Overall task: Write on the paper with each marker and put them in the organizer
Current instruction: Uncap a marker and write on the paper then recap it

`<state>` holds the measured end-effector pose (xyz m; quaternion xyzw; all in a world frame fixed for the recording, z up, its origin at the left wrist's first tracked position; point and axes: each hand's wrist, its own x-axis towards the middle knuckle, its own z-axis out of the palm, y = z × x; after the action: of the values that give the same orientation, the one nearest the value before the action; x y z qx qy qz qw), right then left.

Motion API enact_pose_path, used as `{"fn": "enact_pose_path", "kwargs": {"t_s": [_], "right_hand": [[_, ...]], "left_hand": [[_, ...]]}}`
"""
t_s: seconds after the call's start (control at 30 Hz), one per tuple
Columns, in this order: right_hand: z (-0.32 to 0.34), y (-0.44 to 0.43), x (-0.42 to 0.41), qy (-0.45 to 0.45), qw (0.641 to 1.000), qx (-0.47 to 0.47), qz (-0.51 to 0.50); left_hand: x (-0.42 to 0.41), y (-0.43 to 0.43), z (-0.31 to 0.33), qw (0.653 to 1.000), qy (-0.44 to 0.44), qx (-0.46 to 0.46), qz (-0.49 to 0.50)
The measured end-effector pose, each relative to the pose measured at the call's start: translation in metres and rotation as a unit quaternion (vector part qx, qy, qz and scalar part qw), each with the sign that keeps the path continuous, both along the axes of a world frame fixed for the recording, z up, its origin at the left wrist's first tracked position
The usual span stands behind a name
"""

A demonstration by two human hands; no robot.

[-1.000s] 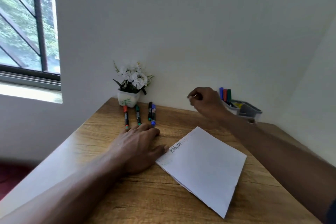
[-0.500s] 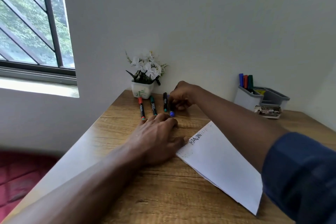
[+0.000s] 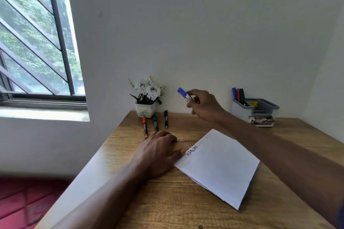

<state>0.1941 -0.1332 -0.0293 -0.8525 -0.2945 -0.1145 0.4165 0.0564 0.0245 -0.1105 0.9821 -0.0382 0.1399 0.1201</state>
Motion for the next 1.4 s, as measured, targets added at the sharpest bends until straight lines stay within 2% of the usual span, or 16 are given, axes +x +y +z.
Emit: {"fn": "enact_pose_path", "kwargs": {"t_s": [0.07, 0.13, 0.23, 0.4, 0.53, 0.8, 1.0, 1.23, 1.33, 1.4], "right_hand": [[-0.006, -0.033, -0.019, -0.020, 0.999, -0.037, 0.029], [-0.017, -0.060, -0.037, 0.016, 0.996, -0.070, 0.048], [-0.042, -0.082, -0.057, 0.035, 0.994, -0.061, 0.079], [-0.065, -0.091, -0.062, -0.079, 0.986, -0.107, 0.104], [-0.069, -0.090, -0.067, -0.133, 0.977, -0.121, 0.114], [-0.069, -0.085, -0.072, -0.162, 0.968, -0.144, 0.124], [-0.065, -0.083, -0.077, -0.191, 0.962, -0.142, 0.134], [-0.064, -0.082, -0.077, -0.198, 0.968, -0.120, 0.096], [-0.066, -0.082, -0.079, -0.230, 0.964, -0.107, 0.081], [-0.065, -0.081, -0.080, -0.213, 0.970, -0.093, 0.070]], "left_hand": [[-0.005, -0.002, 0.001, 1.000, -0.023, 0.003, 0.004], [-0.010, -0.004, 0.003, 0.998, -0.055, 0.004, 0.009], [-0.018, -0.008, 0.006, 0.995, -0.097, 0.011, 0.015], [-0.031, -0.020, 0.015, 0.976, -0.197, 0.083, 0.038], [-0.039, -0.025, 0.017, 0.965, -0.249, 0.074, 0.050], [-0.035, -0.030, 0.017, 0.967, -0.224, 0.117, -0.039], [-0.028, -0.028, 0.013, 0.955, -0.238, 0.150, -0.098], [-0.023, -0.023, 0.012, 0.957, -0.254, 0.101, -0.093], [-0.020, -0.022, 0.012, 0.959, -0.258, 0.078, -0.089], [-0.018, -0.020, 0.012, 0.959, -0.268, 0.050, -0.080]]}}
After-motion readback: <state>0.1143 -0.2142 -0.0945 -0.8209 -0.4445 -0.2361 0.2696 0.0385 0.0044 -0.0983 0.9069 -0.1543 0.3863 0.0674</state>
